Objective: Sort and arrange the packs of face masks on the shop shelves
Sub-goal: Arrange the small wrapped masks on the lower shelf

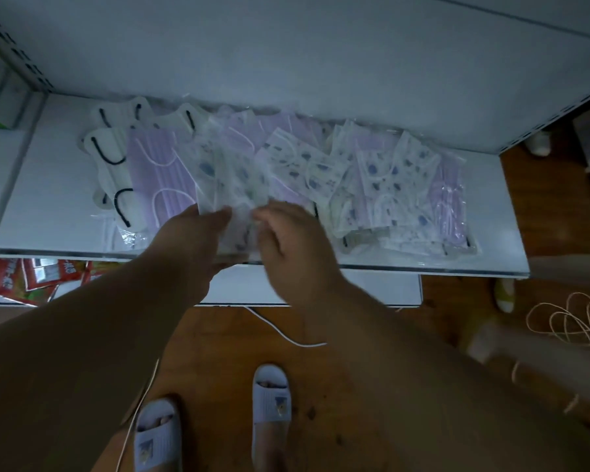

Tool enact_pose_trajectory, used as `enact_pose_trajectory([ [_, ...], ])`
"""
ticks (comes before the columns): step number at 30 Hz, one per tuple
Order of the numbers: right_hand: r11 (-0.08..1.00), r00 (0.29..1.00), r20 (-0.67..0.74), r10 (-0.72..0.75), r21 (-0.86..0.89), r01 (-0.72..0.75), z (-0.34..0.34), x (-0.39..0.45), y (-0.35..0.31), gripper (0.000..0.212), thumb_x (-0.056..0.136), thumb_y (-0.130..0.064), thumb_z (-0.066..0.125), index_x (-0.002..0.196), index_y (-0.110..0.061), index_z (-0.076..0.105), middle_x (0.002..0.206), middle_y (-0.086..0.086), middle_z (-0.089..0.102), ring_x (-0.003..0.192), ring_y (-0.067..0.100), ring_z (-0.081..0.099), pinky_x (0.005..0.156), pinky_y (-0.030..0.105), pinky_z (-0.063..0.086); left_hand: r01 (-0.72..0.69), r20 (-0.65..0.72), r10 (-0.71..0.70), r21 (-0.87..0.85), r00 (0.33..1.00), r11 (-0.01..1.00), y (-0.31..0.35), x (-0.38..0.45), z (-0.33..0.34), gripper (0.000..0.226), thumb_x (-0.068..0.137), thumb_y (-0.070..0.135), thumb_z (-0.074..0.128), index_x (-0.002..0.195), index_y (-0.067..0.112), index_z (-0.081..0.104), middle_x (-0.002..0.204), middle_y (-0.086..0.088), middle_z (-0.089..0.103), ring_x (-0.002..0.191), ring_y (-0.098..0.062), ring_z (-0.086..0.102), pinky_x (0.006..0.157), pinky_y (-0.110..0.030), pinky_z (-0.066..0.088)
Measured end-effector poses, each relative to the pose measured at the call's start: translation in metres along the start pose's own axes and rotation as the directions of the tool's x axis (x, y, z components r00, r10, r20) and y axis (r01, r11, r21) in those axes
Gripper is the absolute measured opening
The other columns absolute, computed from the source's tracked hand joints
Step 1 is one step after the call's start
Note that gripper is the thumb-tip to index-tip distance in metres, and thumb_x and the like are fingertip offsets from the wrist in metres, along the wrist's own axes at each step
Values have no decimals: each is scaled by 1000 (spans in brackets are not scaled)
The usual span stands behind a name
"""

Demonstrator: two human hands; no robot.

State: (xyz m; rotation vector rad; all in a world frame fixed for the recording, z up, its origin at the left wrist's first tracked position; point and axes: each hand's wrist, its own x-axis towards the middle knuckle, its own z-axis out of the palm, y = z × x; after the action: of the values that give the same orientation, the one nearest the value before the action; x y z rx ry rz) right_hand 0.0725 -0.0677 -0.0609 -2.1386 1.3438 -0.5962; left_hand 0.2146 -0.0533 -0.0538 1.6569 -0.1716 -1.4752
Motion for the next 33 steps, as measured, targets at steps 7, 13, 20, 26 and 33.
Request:
enact_pose_trajectory([
  [7, 923, 938, -117, 325, 253, -288, -17, -42, -41, 37, 97, -34, 50, 129, -17, 56, 126, -2, 58, 116, 10, 54, 97, 23, 45, -8, 110, 6, 19, 994, 1000, -4, -45, -17, 20, 95, -1, 58, 113, 4, 65, 92, -16, 74, 75, -27, 73, 64, -36, 61],
  [13, 90, 568, 420, 708, 744, -662, -28, -86, -65, 35, 84, -18, 77, 115, -6, 68, 109, 12, 73, 102, 31, 69, 94, 49, 54, -40, 329, -32, 208, 944, 977, -16, -113, -59, 17, 94, 5, 61, 107, 11, 69, 94, -8, 78, 79, -18, 76, 61, -27, 60],
  [20, -151, 465, 459, 757, 816, -559, -30, -155, -99, 14, 89, -8, 69, 102, -9, 72, 102, 12, 76, 96, 29, 73, 90, 50, 56, -5, 243, -90, 366, 966, 931, -34, -147, -100, 15, 96, 38, 63, 105, 29, 71, 108, -2, 75, 101, -23, 71, 96, -49, 53],
  [26, 4, 580, 325, 747, 870, -492, -58, -205, -119, 25, 90, -2, 65, 114, -10, 67, 108, 9, 75, 99, 27, 72, 86, 47, 57, -72, 277, -18, 313, 961, 947, -52, -197, -80, 13, 97, 20, 63, 107, 26, 69, 99, 3, 78, 91, -21, 75, 77, -40, 62],
  [33, 259, 585, 84, 807, 839, -478, -158, -242, -140, 8, 92, -15, 69, 89, -22, 72, 84, -9, 77, 87, 15, 74, 76, 33, 56, -160, 194, 115, 235, 974, 959, -33, -304, -46, 15, 93, 30, 65, 105, 28, 75, 105, -1, 77, 102, -26, 72, 92, -54, 56],
])
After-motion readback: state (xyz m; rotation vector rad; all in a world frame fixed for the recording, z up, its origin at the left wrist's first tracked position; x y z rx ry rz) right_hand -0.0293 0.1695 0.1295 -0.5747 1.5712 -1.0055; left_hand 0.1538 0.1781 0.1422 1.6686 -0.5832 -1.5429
